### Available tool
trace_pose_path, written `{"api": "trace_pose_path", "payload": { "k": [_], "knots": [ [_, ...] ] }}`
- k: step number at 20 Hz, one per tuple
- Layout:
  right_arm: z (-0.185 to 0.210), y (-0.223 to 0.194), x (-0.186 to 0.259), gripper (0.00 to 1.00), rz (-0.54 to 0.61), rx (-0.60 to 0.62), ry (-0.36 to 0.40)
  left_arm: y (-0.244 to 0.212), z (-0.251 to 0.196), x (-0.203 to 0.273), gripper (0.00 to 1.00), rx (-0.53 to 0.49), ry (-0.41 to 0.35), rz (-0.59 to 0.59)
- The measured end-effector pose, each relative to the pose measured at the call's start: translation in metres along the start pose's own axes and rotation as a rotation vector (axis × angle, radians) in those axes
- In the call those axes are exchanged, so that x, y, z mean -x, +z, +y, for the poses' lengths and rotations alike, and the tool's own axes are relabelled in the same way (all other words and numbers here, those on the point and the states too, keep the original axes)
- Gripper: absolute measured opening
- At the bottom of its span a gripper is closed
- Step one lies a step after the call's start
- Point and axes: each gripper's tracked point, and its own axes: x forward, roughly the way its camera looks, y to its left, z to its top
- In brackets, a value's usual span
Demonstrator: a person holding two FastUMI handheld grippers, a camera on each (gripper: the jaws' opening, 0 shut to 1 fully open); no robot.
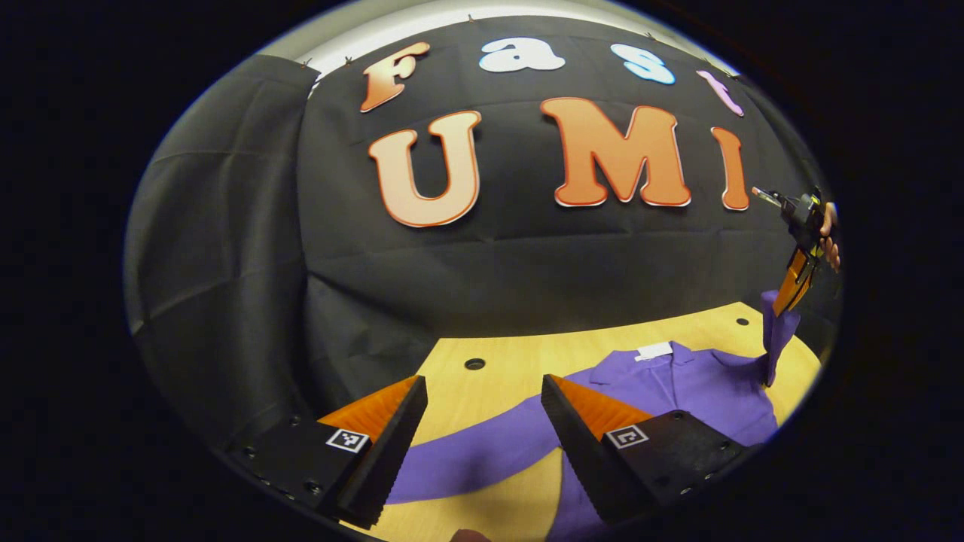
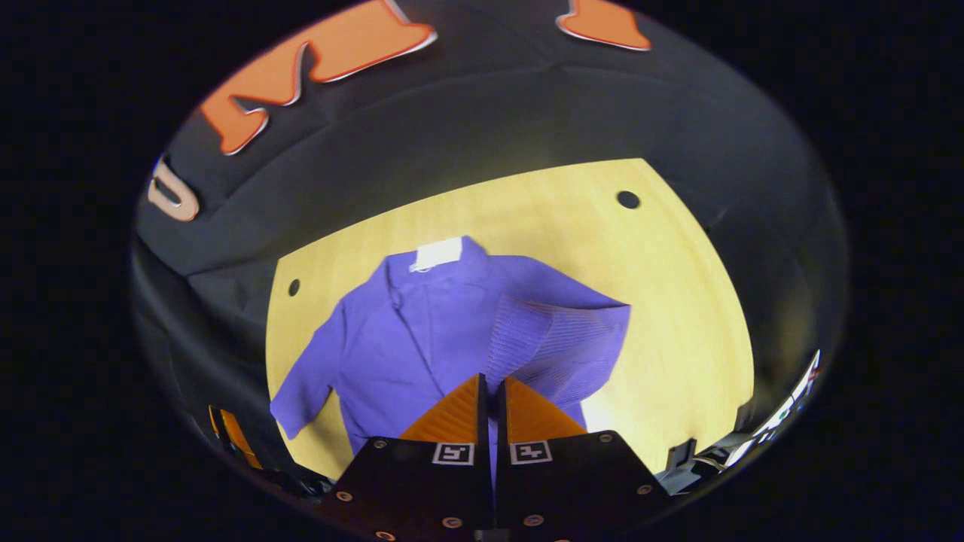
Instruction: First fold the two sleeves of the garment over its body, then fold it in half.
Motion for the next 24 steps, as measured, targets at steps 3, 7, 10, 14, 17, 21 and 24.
{"api": "trace_pose_path", "payload": {
  "k": [3,7,10,14,17,21,24],
  "knots": [
    [0.049,0.004,-0.008,0.03,0.009,0.033,0.071,-0.003,0.025,0.0,0.98,-0.02,0.035,0.001],
    [0.097,-0.005,-0.02,0.03,0.045,0.049,0.127,-0.004,0.051,-0.003,0.98,-0.029,0.069,0.009],
    [0.13,-0.007,-0.024,0.03,0.039,0.05,0.177,0.0,0.072,-0.008,0.98,-0.045,0.096,0.0],
    [0.161,-0.009,-0.034,0.03,0.014,0.059,0.201,-0.007,0.089,-0.014,0.98,-0.044,0.11,0.018],
    [0.174,-0.013,-0.051,0.02,0.002,0.04,0.193,-0.014,0.098,-0.02,0.98,-0.049,0.111,0.03],
    [0.202,-0.021,-0.068,0.04,-0.01,-0.012,0.212,-0.022,0.111,-0.028,0.98,-0.062,0.109,0.046],
    [0.214,-0.031,-0.073,0.04,-0.015,-0.009,0.228,-0.032,0.123,-0.033,0.98,-0.06,0.108,0.069]
  ]
}}
